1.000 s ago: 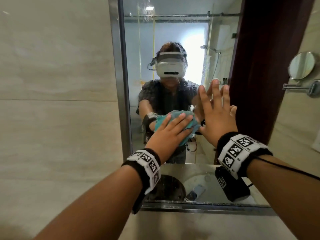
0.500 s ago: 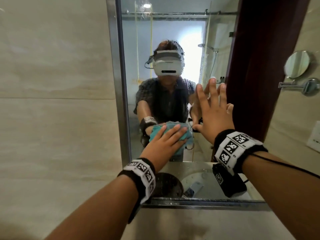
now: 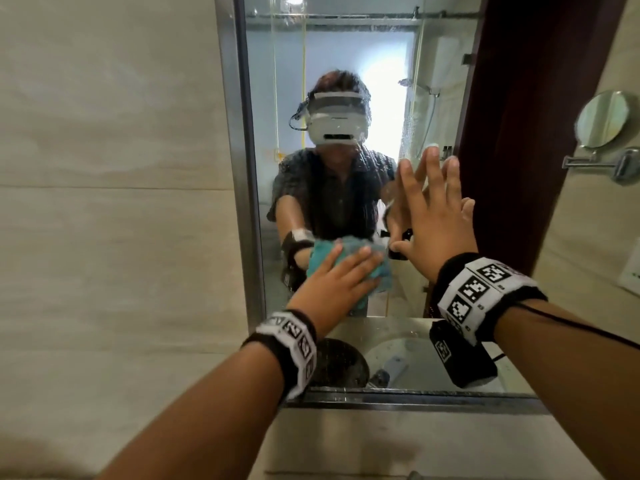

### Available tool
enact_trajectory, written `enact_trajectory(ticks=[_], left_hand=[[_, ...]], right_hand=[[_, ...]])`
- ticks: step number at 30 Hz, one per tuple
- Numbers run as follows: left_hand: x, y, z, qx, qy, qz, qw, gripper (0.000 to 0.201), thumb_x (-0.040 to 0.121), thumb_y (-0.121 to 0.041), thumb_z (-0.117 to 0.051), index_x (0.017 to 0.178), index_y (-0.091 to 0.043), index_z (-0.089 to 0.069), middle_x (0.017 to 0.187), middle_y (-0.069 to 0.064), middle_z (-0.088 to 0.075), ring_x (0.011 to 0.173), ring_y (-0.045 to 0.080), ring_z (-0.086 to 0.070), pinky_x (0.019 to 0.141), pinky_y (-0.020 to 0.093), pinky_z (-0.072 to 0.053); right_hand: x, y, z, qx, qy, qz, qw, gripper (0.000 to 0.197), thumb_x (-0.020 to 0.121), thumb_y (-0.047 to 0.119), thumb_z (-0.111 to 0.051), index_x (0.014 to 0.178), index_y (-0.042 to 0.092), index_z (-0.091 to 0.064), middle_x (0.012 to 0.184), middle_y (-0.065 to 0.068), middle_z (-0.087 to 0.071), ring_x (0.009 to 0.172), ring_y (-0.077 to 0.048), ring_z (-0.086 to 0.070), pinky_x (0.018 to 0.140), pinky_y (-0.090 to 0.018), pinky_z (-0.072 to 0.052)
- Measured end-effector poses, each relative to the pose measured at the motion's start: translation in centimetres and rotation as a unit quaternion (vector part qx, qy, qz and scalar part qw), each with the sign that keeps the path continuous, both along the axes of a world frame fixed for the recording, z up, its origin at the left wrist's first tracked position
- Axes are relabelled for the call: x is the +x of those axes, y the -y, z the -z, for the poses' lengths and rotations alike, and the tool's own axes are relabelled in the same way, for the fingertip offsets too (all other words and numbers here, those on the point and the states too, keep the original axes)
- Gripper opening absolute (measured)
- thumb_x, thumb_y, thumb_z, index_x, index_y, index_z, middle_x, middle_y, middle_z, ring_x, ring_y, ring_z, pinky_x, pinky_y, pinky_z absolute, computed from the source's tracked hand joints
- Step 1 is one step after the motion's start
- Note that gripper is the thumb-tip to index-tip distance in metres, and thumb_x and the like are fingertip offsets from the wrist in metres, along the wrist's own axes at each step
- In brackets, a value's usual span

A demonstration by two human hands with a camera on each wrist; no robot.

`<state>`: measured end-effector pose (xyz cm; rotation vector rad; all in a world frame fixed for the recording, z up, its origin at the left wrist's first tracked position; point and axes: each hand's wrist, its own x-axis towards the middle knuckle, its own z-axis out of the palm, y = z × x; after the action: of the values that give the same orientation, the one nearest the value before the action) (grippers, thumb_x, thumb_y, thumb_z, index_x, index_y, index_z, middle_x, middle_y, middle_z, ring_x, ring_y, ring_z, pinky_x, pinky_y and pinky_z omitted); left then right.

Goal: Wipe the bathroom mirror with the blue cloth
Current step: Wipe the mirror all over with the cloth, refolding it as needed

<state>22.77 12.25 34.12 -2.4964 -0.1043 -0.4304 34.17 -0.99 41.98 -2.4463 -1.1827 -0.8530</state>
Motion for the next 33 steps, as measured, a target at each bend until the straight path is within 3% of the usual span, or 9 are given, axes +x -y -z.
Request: enact_trajectory(ticks=[4,8,11,16,20,22,25,27,33], left_hand=[[-1.3,-1.7,-0.2,0.015,0.020,0.031,0.999,0.074,0.091,-0.014,-0.055,0.150,-0.028,-0.014,0.159,0.002,0.003,0.146,0.026,0.005,0.115,0.048,0.005],[-1.2,-2.3,-8.4,-0.100,0.259,0.054,0.959,0.064,0.087,-0.011,-0.061,0.145,-0.024,-0.035,0.157,0.008,-0.015,0.145,0.031,-0.010,0.117,0.049,-0.005],[-0.4,-2.1,-9.9,-0.133,0.316,0.036,0.939,0.064,0.090,-0.016,-0.060,0.146,-0.025,-0.032,0.158,0.008,-0.011,0.145,0.031,-0.004,0.116,0.046,0.003],[-0.8,-2.7,0.6,0.015,0.174,0.052,0.983,0.082,0.065,-0.011,-0.082,0.138,-0.023,-0.047,0.149,0.010,-0.037,0.138,0.031,-0.030,0.109,0.055,-0.021],[-2.7,-2.9,2.7,0.046,-0.009,0.019,0.999,0.081,0.078,-0.015,-0.070,0.147,-0.029,-0.029,0.158,0.004,-0.012,0.145,0.028,-0.010,0.114,0.050,-0.008],[-2.4,-2.9,-0.3,0.042,0.021,0.019,0.999,0.075,0.088,-0.014,-0.051,0.150,-0.030,-0.013,0.159,0.004,0.005,0.145,0.028,0.006,0.114,0.050,0.004],[-1.3,-1.6,-4.8,-0.090,0.224,0.034,0.970,0.062,0.084,-0.015,-0.049,0.144,-0.023,-0.037,0.157,0.008,-0.017,0.145,0.032,-0.010,0.115,0.051,-0.005],[-0.7,-1.2,-4.1,-0.123,0.262,0.031,0.957,0.065,0.082,-0.009,-0.062,0.142,-0.021,-0.041,0.155,0.010,-0.022,0.144,0.033,-0.013,0.116,0.052,-0.006],[-2.8,-2.6,2.8,0.028,0.019,0.020,0.999,0.088,0.068,-0.017,-0.079,0.144,-0.029,-0.036,0.156,0.005,-0.022,0.143,0.028,-0.018,0.114,0.052,-0.019]], right_hand=[[-0.6,0.4,1.8,0.003,0.009,0.015,1.000,0.119,0.074,0.046,-0.072,0.143,0.035,0.024,0.149,-0.003,0.035,0.141,-0.029,0.020,0.109,-0.061,-0.008],[-1.8,-0.8,3.7,-0.065,0.041,-0.009,0.997,0.116,0.075,0.039,-0.072,0.145,0.032,0.021,0.149,-0.004,0.036,0.139,-0.028,0.025,0.108,-0.064,-0.006],[-1.9,-1.6,3.9,-0.056,0.045,-0.004,0.997,0.115,0.076,0.030,-0.073,0.145,0.031,0.020,0.151,-0.004,0.032,0.140,-0.029,0.023,0.107,-0.065,-0.009],[-1.2,-1.5,4.2,-0.053,0.046,-0.010,0.998,0.118,0.073,0.032,-0.076,0.146,0.033,0.017,0.150,0.001,0.033,0.138,-0.022,0.028,0.109,-0.063,-0.008],[-1.1,-1.5,4.3,-0.048,0.044,-0.011,0.998,0.119,0.072,0.032,-0.077,0.147,0.032,0.016,0.151,0.000,0.031,0.140,-0.025,0.024,0.109,-0.063,-0.009],[-1.2,-1.6,4.4,-0.048,0.047,-0.010,0.998,0.118,0.073,0.032,-0.076,0.147,0.032,0.015,0.152,-0.001,0.030,0.140,-0.025,0.024,0.109,-0.064,-0.009],[-1.2,-1.6,4.4,-0.042,0.051,-0.003,0.998,0.117,0.073,0.031,-0.076,0.147,0.031,0.015,0.151,-0.001,0.031,0.140,-0.025,0.023,0.109,-0.064,-0.010],[-1.1,-1.7,4.5,-0.040,0.053,-0.001,0.998,0.117,0.073,0.030,-0.075,0.146,0.032,0.016,0.150,0.001,0.033,0.140,-0.023,0.024,0.109,-0.064,-0.011],[-1.1,-1.6,4.4,-0.046,0.049,-0.009,0.998,0.116,0.073,0.030,-0.076,0.147,0.032,0.014,0.153,-0.001,0.028,0.141,-0.025,0.021,0.108,-0.064,-0.010]])
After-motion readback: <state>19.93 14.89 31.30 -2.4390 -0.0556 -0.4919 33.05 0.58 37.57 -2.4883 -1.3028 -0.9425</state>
